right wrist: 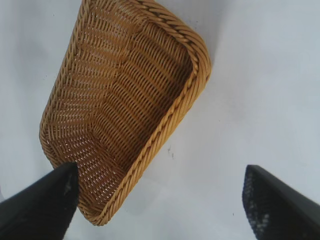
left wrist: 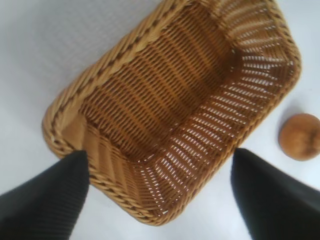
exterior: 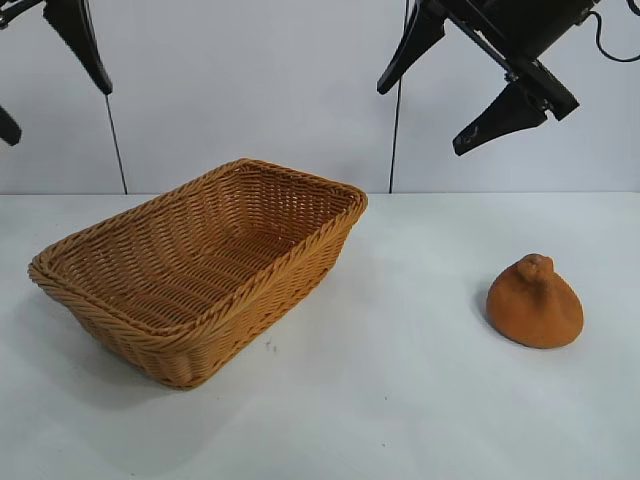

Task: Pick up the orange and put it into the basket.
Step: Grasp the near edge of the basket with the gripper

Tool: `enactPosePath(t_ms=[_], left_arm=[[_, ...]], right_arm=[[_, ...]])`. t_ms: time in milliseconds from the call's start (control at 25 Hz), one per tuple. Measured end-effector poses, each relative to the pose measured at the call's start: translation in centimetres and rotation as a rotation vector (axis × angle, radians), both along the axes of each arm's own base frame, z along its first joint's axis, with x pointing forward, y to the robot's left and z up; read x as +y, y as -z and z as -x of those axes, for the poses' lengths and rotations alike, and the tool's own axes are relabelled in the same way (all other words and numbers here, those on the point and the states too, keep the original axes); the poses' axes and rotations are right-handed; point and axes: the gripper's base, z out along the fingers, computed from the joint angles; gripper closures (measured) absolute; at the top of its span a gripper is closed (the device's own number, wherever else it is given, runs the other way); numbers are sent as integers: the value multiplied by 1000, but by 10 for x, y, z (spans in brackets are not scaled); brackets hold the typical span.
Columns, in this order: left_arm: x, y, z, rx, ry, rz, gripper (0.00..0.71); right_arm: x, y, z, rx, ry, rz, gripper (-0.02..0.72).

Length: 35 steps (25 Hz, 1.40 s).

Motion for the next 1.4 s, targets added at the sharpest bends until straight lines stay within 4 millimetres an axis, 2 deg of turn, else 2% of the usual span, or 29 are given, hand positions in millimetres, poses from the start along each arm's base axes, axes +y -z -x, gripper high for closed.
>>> enactPosePath(t_ms=[200, 440, 640, 960, 1160, 1240, 1400], left_arm=[[-8, 35, 15, 58, -129, 29, 153], [-11, 53, 21, 44, -210, 45, 153], [-13, 62, 15, 32, -226, 44, 153], [-29, 121, -3, 100, -250, 19, 153], [-32, 154, -7, 161, -276, 1, 155], [-32, 155, -7, 164, -279, 3, 193], [-33, 155, -7, 165, -283, 6, 406]], right_arm=[[0, 0, 0, -1, -2, 1, 94], [0, 0, 0, -1, -2, 1, 94], [0, 0, 0, -2, -2, 1, 94], [0, 0, 0, -2, -2, 0, 94], [0, 0, 0, 0, -4, 0, 94], [0, 0, 1, 4, -6, 0, 94], [0, 0, 1, 4, -6, 0, 94]])
